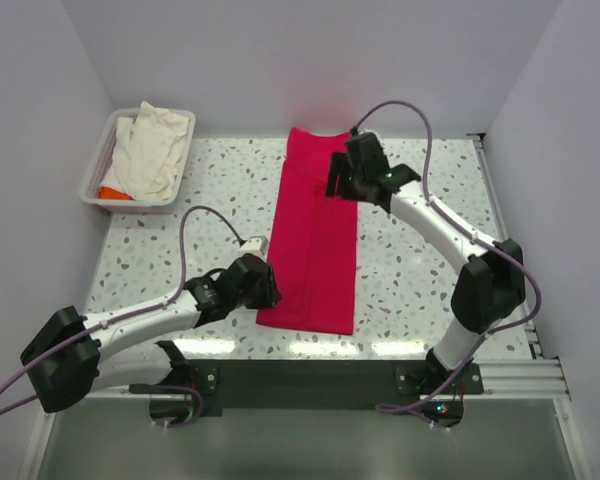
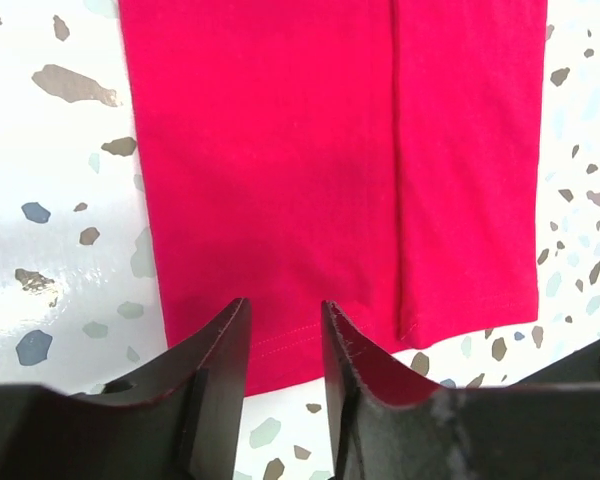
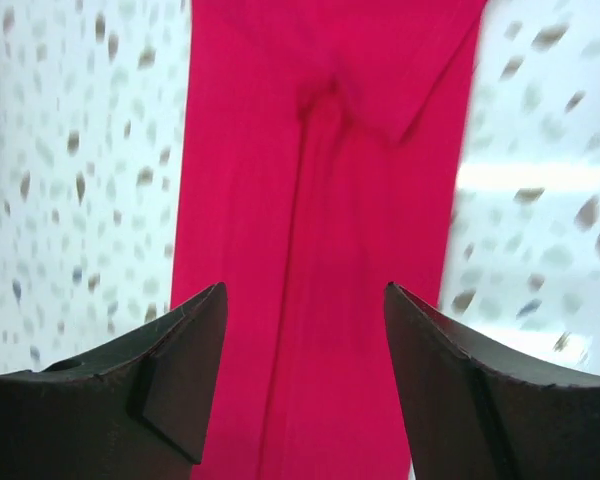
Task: Fold and stack the t-shirts
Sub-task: Fold the tshirt
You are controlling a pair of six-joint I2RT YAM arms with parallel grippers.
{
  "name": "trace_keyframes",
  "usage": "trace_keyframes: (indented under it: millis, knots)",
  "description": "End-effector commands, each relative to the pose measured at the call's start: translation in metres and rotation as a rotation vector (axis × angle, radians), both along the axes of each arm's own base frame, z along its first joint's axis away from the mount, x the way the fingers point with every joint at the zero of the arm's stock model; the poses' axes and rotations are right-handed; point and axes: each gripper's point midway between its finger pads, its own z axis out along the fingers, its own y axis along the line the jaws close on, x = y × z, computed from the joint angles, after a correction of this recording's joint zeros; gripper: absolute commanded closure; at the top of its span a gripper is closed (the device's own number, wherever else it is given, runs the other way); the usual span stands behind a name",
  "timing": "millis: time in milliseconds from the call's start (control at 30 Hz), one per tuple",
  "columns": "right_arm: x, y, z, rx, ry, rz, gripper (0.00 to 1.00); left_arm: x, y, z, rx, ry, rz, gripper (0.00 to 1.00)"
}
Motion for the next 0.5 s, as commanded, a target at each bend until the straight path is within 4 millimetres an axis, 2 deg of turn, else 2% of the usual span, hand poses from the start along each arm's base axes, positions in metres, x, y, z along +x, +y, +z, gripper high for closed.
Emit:
trace_keyframes:
  millis: [0, 33, 67, 100, 133, 167, 200, 267, 300, 367, 400, 467]
  knots:
    - [-0.078, 0.029, -0.047, -0.049, 0.155, 0.057, 0.36, 0.004, -0.012, 0.013, -0.011, -0.043, -0.049, 0.62]
    - [-0.092, 0.031, -0.040, -0.027, 0.148, 0.072, 0.38, 0.001, -0.015, 0.014, -0.014, -0.045, -0.065, 0.62]
    - [-0.108, 0.039, -0.043, -0.014, 0.161, 0.106, 0.40, -0.001, -0.018, 0.013, -0.013, -0.041, -0.075, 0.62]
    - [-0.128, 0.037, -0.059, -0.015, 0.206, 0.120, 0.41, -0.003, -0.020, 0.012, -0.013, -0.039, -0.092, 0.63]
    - [-0.139, 0.036, -0.052, 0.002, 0.188, 0.132, 0.42, -0.008, -0.023, 0.011, -0.001, -0.039, -0.112, 0.63]
    - [-0.153, 0.040, -0.056, -0.002, 0.195, 0.152, 0.43, -0.010, -0.025, 0.007, 0.013, -0.031, -0.123, 0.63]
    - [-0.167, 0.037, -0.069, -0.008, 0.226, 0.159, 0.46, -0.012, -0.028, 0.006, 0.013, -0.029, -0.134, 0.63]
    - [-0.187, 0.043, -0.073, -0.010, 0.230, 0.200, 0.48, -0.017, -0.033, 0.002, 0.021, -0.016, -0.156, 0.63]
    - [-0.197, 0.039, -0.085, -0.021, 0.259, 0.198, 0.50, -0.018, -0.035, -0.002, 0.035, -0.006, -0.164, 0.62]
    - [-0.207, 0.039, -0.090, -0.015, 0.267, 0.218, 0.51, -0.022, -0.041, -0.001, 0.048, -0.015, -0.187, 0.61]
    - [-0.212, 0.032, -0.100, -0.029, 0.283, 0.208, 0.52, -0.022, -0.044, -0.001, 0.058, -0.015, -0.192, 0.61]
    - [-0.214, 0.028, -0.102, -0.031, 0.268, 0.207, 0.52, -0.022, -0.047, -0.003, 0.076, -0.015, -0.200, 0.60]
